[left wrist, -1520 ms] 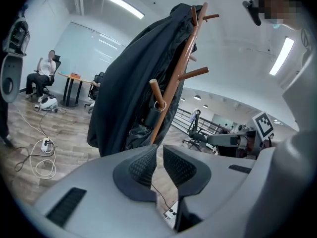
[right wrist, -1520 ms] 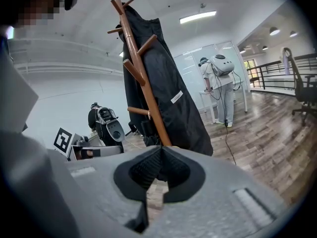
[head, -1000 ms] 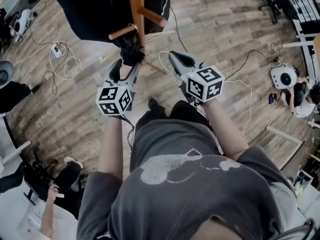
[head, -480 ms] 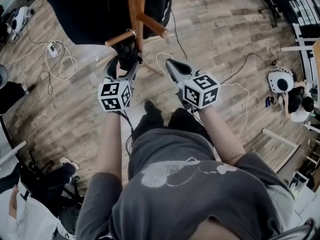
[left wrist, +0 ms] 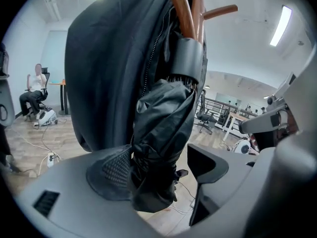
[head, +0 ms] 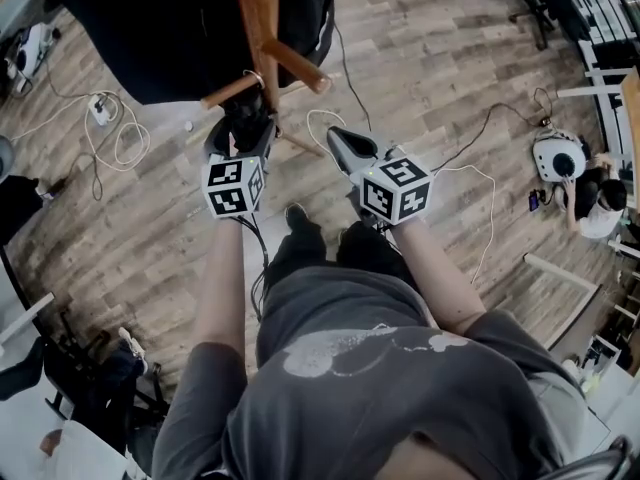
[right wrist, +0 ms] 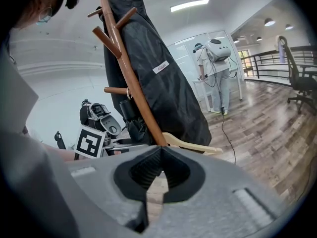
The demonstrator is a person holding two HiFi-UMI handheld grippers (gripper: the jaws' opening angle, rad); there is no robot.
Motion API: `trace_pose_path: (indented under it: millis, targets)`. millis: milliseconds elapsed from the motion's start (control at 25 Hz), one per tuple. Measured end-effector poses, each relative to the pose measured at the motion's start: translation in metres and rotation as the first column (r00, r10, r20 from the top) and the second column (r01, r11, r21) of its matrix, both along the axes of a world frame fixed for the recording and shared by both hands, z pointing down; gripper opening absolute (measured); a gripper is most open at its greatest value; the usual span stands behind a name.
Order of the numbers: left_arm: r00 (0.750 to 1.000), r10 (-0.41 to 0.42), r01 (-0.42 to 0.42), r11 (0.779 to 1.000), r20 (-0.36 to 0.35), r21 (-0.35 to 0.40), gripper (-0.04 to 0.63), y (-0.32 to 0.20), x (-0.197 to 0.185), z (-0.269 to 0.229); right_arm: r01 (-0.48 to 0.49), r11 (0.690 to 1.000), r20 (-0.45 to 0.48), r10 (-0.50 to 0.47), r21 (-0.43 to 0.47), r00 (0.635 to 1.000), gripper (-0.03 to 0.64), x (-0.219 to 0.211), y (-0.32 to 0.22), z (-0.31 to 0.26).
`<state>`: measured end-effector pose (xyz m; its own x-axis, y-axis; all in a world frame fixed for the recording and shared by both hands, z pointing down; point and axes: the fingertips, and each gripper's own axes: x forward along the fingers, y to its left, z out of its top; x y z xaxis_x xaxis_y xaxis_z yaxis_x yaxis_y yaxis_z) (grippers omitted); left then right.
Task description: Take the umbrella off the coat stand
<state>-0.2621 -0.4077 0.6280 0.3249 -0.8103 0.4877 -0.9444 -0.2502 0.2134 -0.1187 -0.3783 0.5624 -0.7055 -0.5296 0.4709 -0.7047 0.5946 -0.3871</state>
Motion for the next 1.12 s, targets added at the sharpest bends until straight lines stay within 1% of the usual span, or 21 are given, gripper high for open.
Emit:
trace_pose_path:
  millis: [280, 400, 640, 720, 920, 1120]
  targets:
    - [1.0, -0.018, 0.018, 1.0, 0.023, 0.001, 0.362, -0.012, 0.007, 0.009, -0.031, 0.999, 0.003, 0.031, -0.01, 1.0, -0.002, 0.01, 0.008, 0.004]
    - [0.999, -0.004, 0.004, 1.0, 0.033, -0.003, 0.36, -0.017, 0.007, 0.015, -0.049, 0.999, 0.006, 0.049, -0.012, 0.999, -0.002, 0.015, 0.009, 0.005]
    - [0.995, 0.019, -0.021, 1.0, 0.102, 0.017, 0.337, -0.023, 0.005, 0.02, -0.07, 0.997, 0.016, 0.071, -0.017, 0.997, -0.002, 0.018, 0.011, 0.007]
    - [0.992, 0.021, -0.024, 1.0, 0.125, 0.02, 0.311, -0.023, 0.004, 0.021, -0.072, 0.997, 0.021, 0.072, -0.015, 0.997, -0.002, 0.016, 0.013, 0.007]
    - [0.993, 0.037, -0.037, 0.999, 0.111, 0.0, 0.29, -0.02, 0.004, 0.02, -0.052, 0.999, 0.023, 0.051, 0.009, 0.998, -0.002, 0.008, 0.012, 0.0]
    - [0.995, 0.054, -0.048, 0.997, 0.089, -0.067, 0.276, -0.013, 0.007, 0.019, -0.045, 0.999, 0.028, 0.044, 0.031, 0.999, -0.002, 0.004, 0.01, -0.008]
